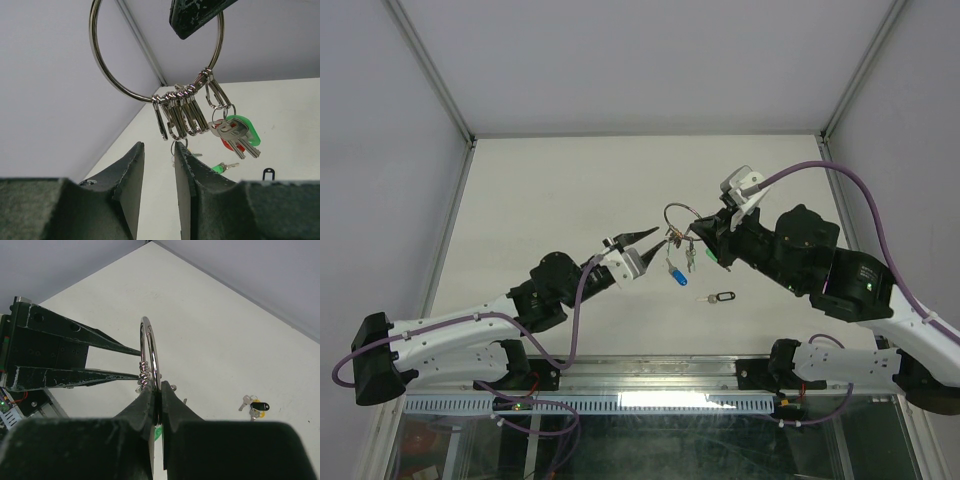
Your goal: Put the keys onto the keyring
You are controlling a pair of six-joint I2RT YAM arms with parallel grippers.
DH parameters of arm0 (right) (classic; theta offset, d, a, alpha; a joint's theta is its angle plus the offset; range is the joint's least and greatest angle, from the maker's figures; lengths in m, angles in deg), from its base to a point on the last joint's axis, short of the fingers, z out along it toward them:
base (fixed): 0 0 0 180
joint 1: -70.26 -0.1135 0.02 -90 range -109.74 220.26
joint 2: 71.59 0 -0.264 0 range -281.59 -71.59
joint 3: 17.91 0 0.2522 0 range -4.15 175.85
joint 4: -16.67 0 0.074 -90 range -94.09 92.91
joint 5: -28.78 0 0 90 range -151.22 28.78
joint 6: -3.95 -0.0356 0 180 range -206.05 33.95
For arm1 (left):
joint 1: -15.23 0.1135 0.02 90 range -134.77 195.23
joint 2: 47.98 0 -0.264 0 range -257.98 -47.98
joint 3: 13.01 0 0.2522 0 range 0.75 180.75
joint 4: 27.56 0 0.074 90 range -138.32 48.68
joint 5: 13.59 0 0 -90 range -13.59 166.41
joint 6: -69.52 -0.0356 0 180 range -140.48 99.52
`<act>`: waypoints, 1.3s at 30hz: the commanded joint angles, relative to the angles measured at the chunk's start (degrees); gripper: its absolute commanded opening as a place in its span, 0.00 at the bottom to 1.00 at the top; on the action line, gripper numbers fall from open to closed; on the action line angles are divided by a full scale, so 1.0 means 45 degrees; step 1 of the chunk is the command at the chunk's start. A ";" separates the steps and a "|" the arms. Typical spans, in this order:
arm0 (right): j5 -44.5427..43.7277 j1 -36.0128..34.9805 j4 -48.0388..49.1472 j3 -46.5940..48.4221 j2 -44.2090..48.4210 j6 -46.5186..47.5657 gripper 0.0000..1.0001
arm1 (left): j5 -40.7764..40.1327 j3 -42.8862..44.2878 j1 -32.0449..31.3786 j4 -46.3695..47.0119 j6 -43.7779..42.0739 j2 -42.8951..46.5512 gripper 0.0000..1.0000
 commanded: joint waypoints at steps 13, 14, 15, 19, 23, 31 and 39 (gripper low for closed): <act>0.0238 0.0021 0.1144 0.0072 0.0216 -0.0241 0.00 | -0.0155 0.0876 -0.0165 0.0966 -0.0196 -0.0263 0.26; 0.0247 0.0035 0.1142 0.0071 0.0203 -0.0241 0.00 | -0.0143 0.0901 -0.0171 0.0969 -0.0199 -0.0287 0.26; 0.0256 0.0030 0.1158 0.0051 0.0201 -0.0241 0.00 | -0.0120 0.0907 -0.0167 0.0970 -0.0202 -0.0302 0.26; 0.0293 0.0037 0.1207 0.0032 0.0169 -0.0241 0.00 | -0.0098 0.0947 -0.0169 0.0970 -0.0195 -0.0388 0.26; 0.0295 0.0037 0.1239 0.0013 0.0165 -0.0241 0.00 | 0.0020 0.0971 -0.0172 0.0950 -0.0130 -0.0430 0.27; 0.0316 0.0037 0.1269 -0.0040 0.0222 -0.0259 0.00 | -0.0128 0.1038 -0.0177 0.1064 -0.0067 -0.0582 0.26; 0.0335 0.0030 0.1301 -0.0124 0.0302 -0.0317 0.00 | -0.0278 0.1128 -0.0191 0.1075 -0.0056 -0.0742 0.14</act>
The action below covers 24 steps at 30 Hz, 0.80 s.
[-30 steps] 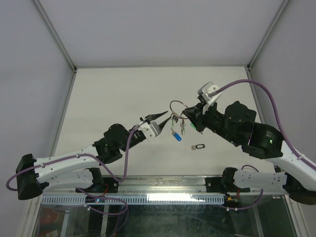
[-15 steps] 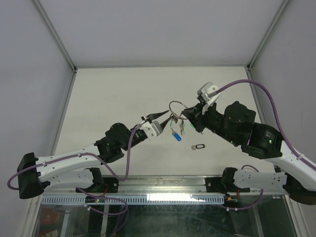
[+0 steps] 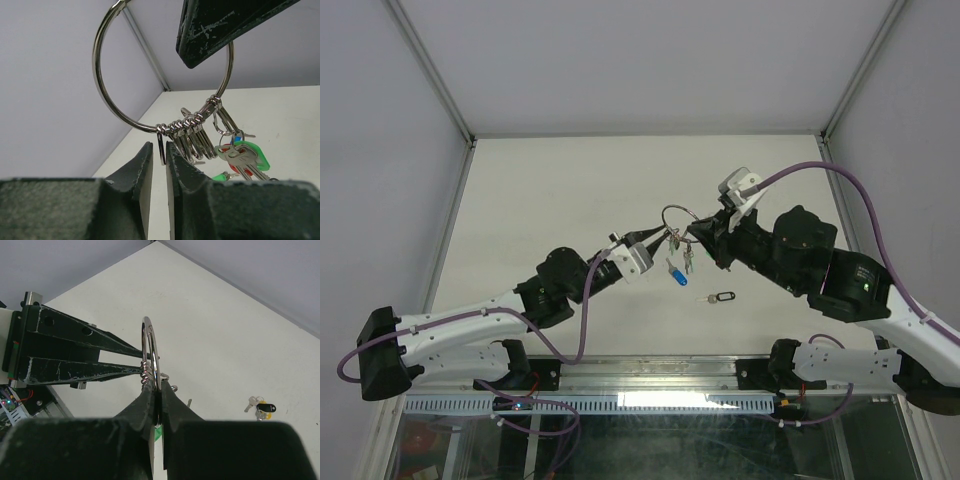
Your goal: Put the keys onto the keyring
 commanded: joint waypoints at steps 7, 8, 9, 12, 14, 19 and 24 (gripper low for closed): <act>-0.0171 0.0036 0.1132 -0.0110 0.0437 -0.0149 0.00 | -0.0248 0.0511 -0.0197 0.0470 0.0015 0.0163 0.00; -0.0235 0.0037 0.1191 -0.0167 0.0470 -0.0168 0.00 | -0.0322 0.0507 -0.0195 0.0396 0.0022 0.0195 0.00; -0.0317 0.0028 0.1222 -0.0207 0.0503 -0.0191 0.00 | -0.0414 0.0502 -0.0200 0.0314 0.0040 0.0250 0.00; -0.0683 0.0034 0.1328 -0.0362 0.0592 -0.0316 0.00 | -0.0742 0.0472 -0.0201 -0.0179 0.0053 0.0443 0.00; -0.1007 0.0032 0.1439 -0.0485 0.0615 -0.0529 0.00 | -0.0890 0.0444 -0.0204 -0.0625 0.0001 0.0598 0.00; -0.1661 0.0036 0.1987 -0.0976 0.0689 -0.1076 0.00 | -0.0774 0.0643 -0.0206 -0.2333 -0.0256 0.0963 0.00; -0.1425 0.0037 0.2175 -0.1231 0.0577 -0.1274 0.00 | -0.0947 0.1300 -0.0196 -0.4673 -0.0810 0.1100 0.00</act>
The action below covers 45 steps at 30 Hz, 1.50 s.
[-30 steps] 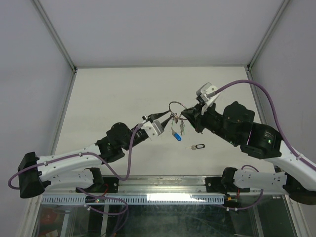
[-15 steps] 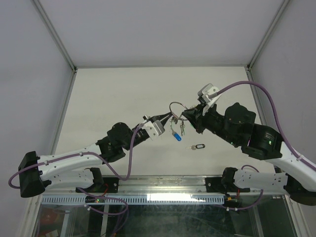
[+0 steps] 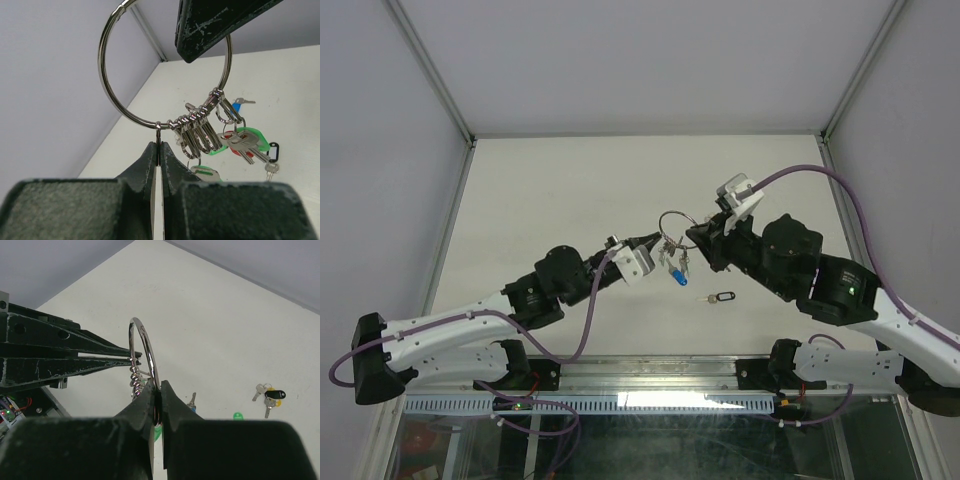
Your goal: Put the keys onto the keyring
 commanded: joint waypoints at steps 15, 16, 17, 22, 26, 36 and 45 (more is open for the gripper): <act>0.1479 0.0046 0.1448 -0.0402 -0.0093 -0.0903 0.00 | -0.3468 0.2632 -0.0199 -0.6584 -0.4142 0.0195 0.00; 0.1505 0.0047 0.1410 -0.0384 -0.0101 -0.0940 0.00 | -0.3617 0.2655 -0.0220 -0.6627 -0.4425 0.0166 0.00; 0.1525 0.0042 0.1327 -0.0335 -0.0133 -0.0976 0.00 | -0.3790 0.2670 -0.0223 -0.6630 -0.4688 0.0129 0.00; 0.1597 0.0037 0.0662 -0.0007 -0.0388 -0.1056 0.00 | -0.4670 0.2881 -0.0297 -0.6676 -0.6007 -0.0070 0.00; 0.1830 0.0047 0.0164 0.0207 -0.0769 -0.1095 0.00 | -0.5103 0.3054 -0.0343 -0.6679 -0.6986 -0.0197 0.00; 0.2194 0.0047 -0.0255 0.0485 -0.1238 -0.1206 0.02 | -0.5618 0.2916 -0.0440 -0.6635 -0.9263 0.0034 0.00; 0.3615 0.0040 0.0559 0.0080 0.0170 -0.0876 0.32 | -0.5170 0.1479 -0.0453 -0.5757 -1.2410 0.1352 0.00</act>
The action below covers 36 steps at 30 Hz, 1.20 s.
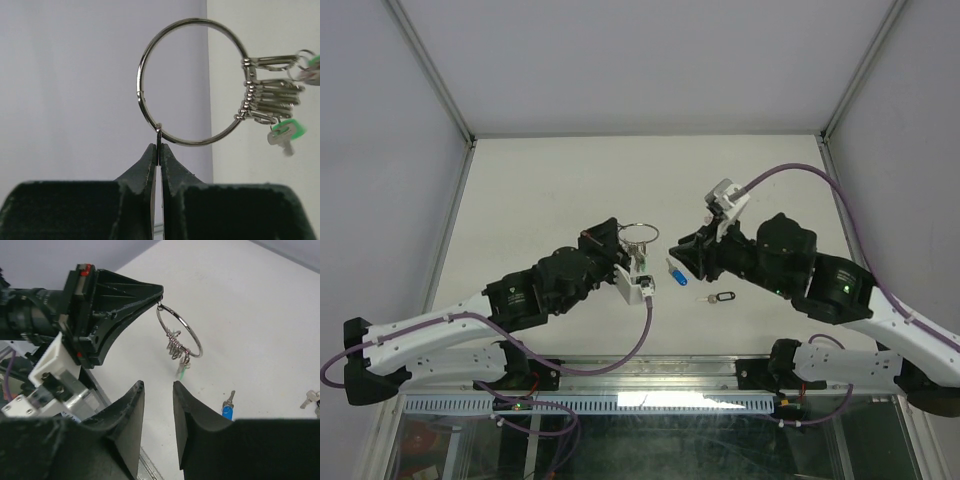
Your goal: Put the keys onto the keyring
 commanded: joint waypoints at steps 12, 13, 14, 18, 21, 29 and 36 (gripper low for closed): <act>0.1144 -0.0030 0.0628 0.0116 0.0233 -0.0240 0.36 | 0.1294 -0.1727 0.0069 0.2014 -0.6239 0.2116 0.00; 0.1315 -0.0028 0.0590 0.0226 0.0086 -0.0114 0.37 | 0.1362 -0.1792 0.0074 0.2063 -0.6566 0.2176 0.00; 0.1525 -0.0028 0.0590 0.0317 -0.0045 0.0073 0.37 | 0.1471 -0.1832 0.0079 0.2082 -0.6909 0.2240 0.00; 0.2322 -0.0020 0.0382 0.0737 -0.0609 0.1225 0.43 | 0.1802 -0.2045 0.0071 0.2079 -0.8581 0.2418 0.00; 0.2381 -0.0025 0.0669 0.0744 -0.0875 0.1534 0.44 | 0.1982 -0.1879 0.0082 0.1590 -0.9192 0.2443 0.00; 0.2157 -0.0027 0.2900 -0.0133 -0.0576 0.1272 0.44 | 0.1531 -0.1555 0.0074 0.0595 -1.0285 0.2133 0.00; 0.1472 -0.0027 0.3685 -0.0341 -0.1618 0.1740 0.51 | 0.1698 -0.1538 0.0079 0.0460 -1.0378 0.2041 0.00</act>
